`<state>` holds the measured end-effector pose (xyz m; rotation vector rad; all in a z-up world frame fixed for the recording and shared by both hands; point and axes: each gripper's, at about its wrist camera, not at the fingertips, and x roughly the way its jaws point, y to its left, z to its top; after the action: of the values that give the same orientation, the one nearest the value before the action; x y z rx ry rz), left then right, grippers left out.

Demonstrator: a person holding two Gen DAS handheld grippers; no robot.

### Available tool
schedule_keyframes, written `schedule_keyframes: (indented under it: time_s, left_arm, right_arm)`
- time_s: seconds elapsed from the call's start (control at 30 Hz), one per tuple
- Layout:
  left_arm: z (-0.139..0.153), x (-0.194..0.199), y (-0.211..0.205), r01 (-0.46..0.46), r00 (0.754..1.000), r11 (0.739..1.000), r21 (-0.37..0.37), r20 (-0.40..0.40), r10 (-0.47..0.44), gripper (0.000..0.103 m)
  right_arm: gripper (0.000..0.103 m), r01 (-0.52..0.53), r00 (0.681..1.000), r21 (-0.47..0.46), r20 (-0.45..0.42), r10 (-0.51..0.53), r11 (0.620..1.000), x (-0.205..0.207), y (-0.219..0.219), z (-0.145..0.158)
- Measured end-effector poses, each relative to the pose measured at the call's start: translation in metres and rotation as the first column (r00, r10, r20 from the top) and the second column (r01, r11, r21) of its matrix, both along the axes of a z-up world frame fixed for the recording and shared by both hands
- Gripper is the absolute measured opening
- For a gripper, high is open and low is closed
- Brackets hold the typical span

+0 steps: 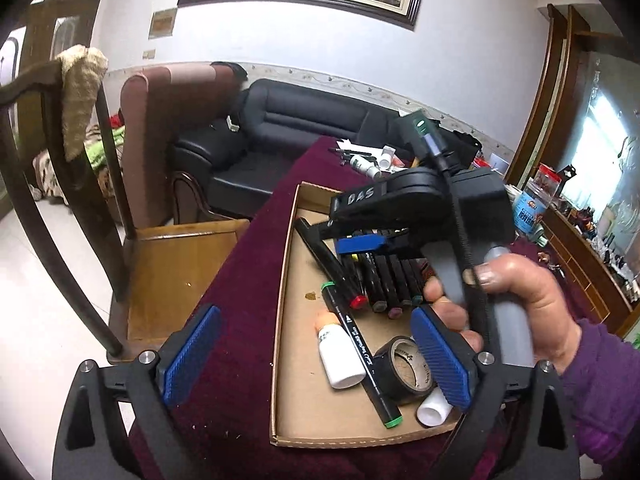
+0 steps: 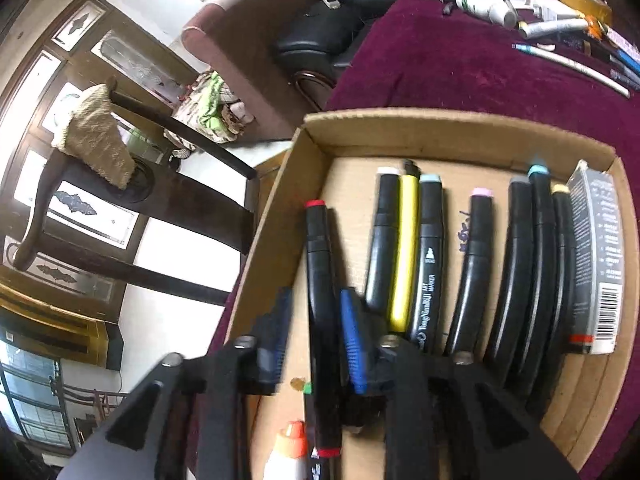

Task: Organize rigid objects

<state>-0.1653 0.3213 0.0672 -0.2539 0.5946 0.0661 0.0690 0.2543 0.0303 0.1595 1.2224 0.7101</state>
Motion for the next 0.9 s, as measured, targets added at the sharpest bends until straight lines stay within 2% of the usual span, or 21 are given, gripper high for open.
schedule_keyframes:
  time_s: [0.1, 0.27, 0.33, 0.37, 0.4, 0.43, 0.47, 0.5, 0.53, 0.57, 0.6, 0.67, 0.83, 0.9]
  left_arm:
    - [0.004, -0.002, -0.008, -0.016, 1.0, 0.999, 0.036, 0.015, 0.016, 0.098]
    - [0.016, -0.009, -0.024, -0.073, 0.997, 0.989, 0.126, 0.039, 0.068, 0.098]
    - [0.023, -0.014, -0.034, -0.154, 0.987, 0.965, 0.212, 0.074, 0.141, 0.099]
    - [0.028, -0.019, -0.042, -0.21, 0.976, 0.939, 0.271, 0.107, 0.187, 0.102]
    - [0.032, -0.024, -0.049, -0.26, 0.964, 0.912, 0.317, 0.142, 0.226, 0.103]
    - [0.038, -0.032, -0.058, -0.318, 0.945, 0.879, 0.355, 0.193, 0.264, 0.103]
    - [0.04, -0.038, -0.064, -0.351, 0.933, 0.862, 0.365, 0.218, 0.287, 0.103]
    - [0.041, -0.042, -0.067, -0.385, 0.919, 0.849, 0.362, 0.238, 0.315, 0.103]
    - [0.04, -0.046, -0.071, -0.41, 0.906, 0.845, 0.344, 0.257, 0.336, 0.103]
    - [0.039, -0.047, -0.071, -0.404, 0.908, 0.86, 0.312, 0.255, 0.334, 0.103]
    - [0.037, -0.044, -0.074, -0.369, 0.922, 0.883, 0.29, 0.23, 0.31, 0.103]
    - [0.03, -0.034, -0.079, -0.288, 0.955, 0.919, 0.269, 0.146, 0.256, 0.103]
    - [0.022, -0.03, -0.105, -0.271, 0.962, 0.903, 0.332, 0.118, 0.246, 0.103]
    - [0.02, -0.029, -0.111, -0.255, 0.967, 0.905, 0.341, 0.102, 0.234, 0.103]
  right_arm:
    - [0.051, -0.013, 0.996, 0.015, 0.085, 0.012, 1.0, -0.013, -0.011, 0.023]
    - [0.052, -0.02, 0.977, 0.009, 0.214, 0.017, 1.0, -0.041, -0.039, 0.052]
    - [0.053, -0.008, 0.957, -0.009, 0.289, 0.011, 1.0, -0.055, -0.056, 0.062]
    - [0.053, 0.009, 0.936, -0.032, 0.351, 0.002, 0.999, -0.067, -0.067, 0.067]
    - [0.057, 0.03, 0.904, -0.055, 0.427, -0.004, 0.998, -0.077, -0.076, 0.073]
    - [0.061, 0.076, 0.859, -0.087, 0.512, -0.021, 0.993, -0.09, -0.088, 0.078]
    - [0.071, 0.142, 0.794, -0.116, 0.607, -0.043, 0.983, -0.106, -0.1, 0.083]
    - [0.086, 0.216, 0.716, -0.127, 0.695, -0.068, 0.968, -0.122, -0.113, 0.087]
    - [0.093, 0.255, 0.672, -0.121, 0.736, -0.086, 0.959, -0.132, -0.121, 0.089]
    - [0.1, 0.303, 0.611, -0.099, 0.783, -0.114, 0.948, -0.144, -0.134, 0.09]
    - [0.101, 0.331, 0.577, -0.082, 0.806, -0.133, 0.94, -0.153, -0.146, 0.089]
    - [0.101, 0.355, 0.574, -0.086, 0.806, -0.145, 0.931, -0.159, -0.163, 0.083]
    - [0.101, 0.394, 0.619, -0.114, 0.766, -0.172, 0.912, -0.164, -0.2, 0.06]
    - [0.101, 0.398, 0.641, -0.121, 0.746, -0.181, 0.909, -0.169, -0.212, 0.05]
